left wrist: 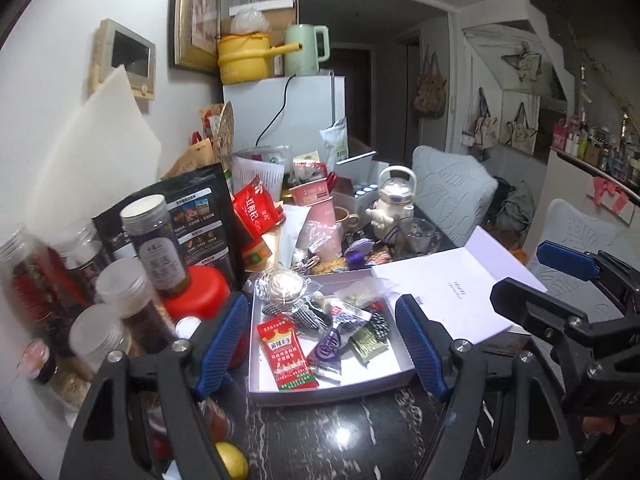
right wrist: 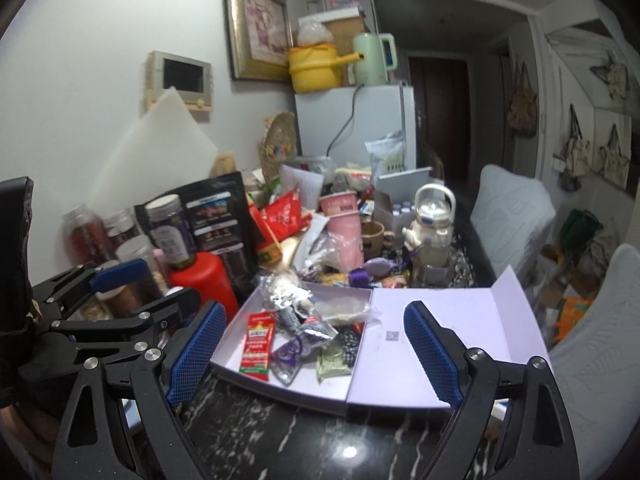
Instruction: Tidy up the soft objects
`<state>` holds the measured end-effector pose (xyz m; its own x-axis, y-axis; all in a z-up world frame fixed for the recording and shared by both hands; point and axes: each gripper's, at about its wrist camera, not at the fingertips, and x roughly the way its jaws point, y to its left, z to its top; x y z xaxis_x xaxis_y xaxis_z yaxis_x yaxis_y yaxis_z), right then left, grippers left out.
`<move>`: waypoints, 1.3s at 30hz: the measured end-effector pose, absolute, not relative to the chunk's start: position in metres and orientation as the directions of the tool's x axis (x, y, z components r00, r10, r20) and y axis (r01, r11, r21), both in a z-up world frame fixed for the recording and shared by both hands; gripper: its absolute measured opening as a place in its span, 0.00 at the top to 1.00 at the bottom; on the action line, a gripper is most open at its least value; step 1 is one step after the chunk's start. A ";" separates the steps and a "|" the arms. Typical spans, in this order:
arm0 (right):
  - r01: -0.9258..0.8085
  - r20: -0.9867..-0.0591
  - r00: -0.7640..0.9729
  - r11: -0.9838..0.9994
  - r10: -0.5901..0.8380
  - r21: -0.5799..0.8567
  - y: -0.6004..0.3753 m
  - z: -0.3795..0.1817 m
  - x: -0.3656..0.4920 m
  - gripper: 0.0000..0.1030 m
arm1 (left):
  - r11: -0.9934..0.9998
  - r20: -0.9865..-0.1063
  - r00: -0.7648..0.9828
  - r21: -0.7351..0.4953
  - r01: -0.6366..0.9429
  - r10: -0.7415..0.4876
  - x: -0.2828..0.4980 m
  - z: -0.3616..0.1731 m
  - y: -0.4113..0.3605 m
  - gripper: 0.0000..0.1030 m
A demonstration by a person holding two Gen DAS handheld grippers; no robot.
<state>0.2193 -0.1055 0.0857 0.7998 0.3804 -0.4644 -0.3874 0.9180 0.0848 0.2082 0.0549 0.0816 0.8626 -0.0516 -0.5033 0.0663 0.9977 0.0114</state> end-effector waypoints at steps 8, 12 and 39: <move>-0.375 -0.413 0.832 0.924 0.370 0.074 -0.114 0.091 0.157 0.11 | 0.996 -0.452 0.890 0.036 0.086 -0.061 0.148 0.086 0.044 0.11; -0.356 -0.398 0.847 0.932 0.353 0.070 -0.121 0.087 0.129 0.08 | 0.996 -0.419 0.906 0.043 0.078 -0.053 0.121 0.083 0.041 0.05; -0.221 -0.418 0.883 0.975 0.213 0.029 -0.143 0.021 0.028 0.07 | 0.999 -0.389 0.921 0.013 0.039 -0.031 0.037 0.033 0.033 0.05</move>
<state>0.0281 -0.1427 0.0205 0.8830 0.2127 -0.4184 -0.2212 0.9748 0.0288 0.0373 0.0332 0.0333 0.9209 -0.0309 -0.3886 0.0391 0.9991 0.0133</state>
